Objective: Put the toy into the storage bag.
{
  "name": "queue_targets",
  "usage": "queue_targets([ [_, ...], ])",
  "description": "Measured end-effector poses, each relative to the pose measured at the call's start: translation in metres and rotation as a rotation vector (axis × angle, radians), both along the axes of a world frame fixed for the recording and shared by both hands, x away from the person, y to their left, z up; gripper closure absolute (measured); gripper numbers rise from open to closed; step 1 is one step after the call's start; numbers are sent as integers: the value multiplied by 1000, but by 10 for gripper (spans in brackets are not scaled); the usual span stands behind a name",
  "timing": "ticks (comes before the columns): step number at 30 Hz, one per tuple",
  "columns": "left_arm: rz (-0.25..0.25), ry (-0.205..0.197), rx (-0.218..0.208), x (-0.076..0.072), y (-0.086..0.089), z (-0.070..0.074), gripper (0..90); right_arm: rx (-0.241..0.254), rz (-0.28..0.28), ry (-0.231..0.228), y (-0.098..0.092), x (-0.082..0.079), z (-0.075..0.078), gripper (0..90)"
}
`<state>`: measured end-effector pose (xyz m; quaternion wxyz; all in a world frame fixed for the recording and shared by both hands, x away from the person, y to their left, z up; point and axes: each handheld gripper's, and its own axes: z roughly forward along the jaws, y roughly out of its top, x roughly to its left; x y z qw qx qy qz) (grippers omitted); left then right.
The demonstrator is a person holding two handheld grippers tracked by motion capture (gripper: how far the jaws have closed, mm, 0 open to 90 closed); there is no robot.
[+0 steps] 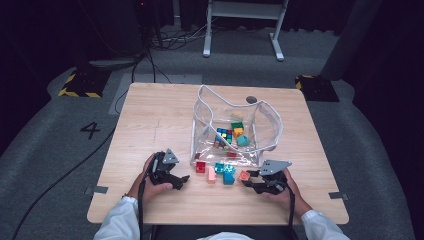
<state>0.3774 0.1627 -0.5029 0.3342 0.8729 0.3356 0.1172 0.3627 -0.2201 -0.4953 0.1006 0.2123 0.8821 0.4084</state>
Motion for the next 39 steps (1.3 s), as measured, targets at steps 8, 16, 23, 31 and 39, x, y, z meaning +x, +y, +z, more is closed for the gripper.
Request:
queue_targets([
  [8, 0, 0, 0, 0, 0, 0, 53, 21, 20, -50, -32, -4, 13, 592],
  [16, -1, 2, -2, 0, 0, 0, 53, 55, -46, -75, -70, -1, 31, 592],
  [23, 0, 1, -1, 0, 0, 0, 53, 32, -100, -88, -83, 7, 40, 592],
  [31, 0, 5, -5, 0, 0, 0, 52, 65, -146, -133, -97, 19, 67, 591],
  [39, -1, 3, -3, 0, 0, 0, 52, 112, -184, -180, -114, 31, 103, 592],
])
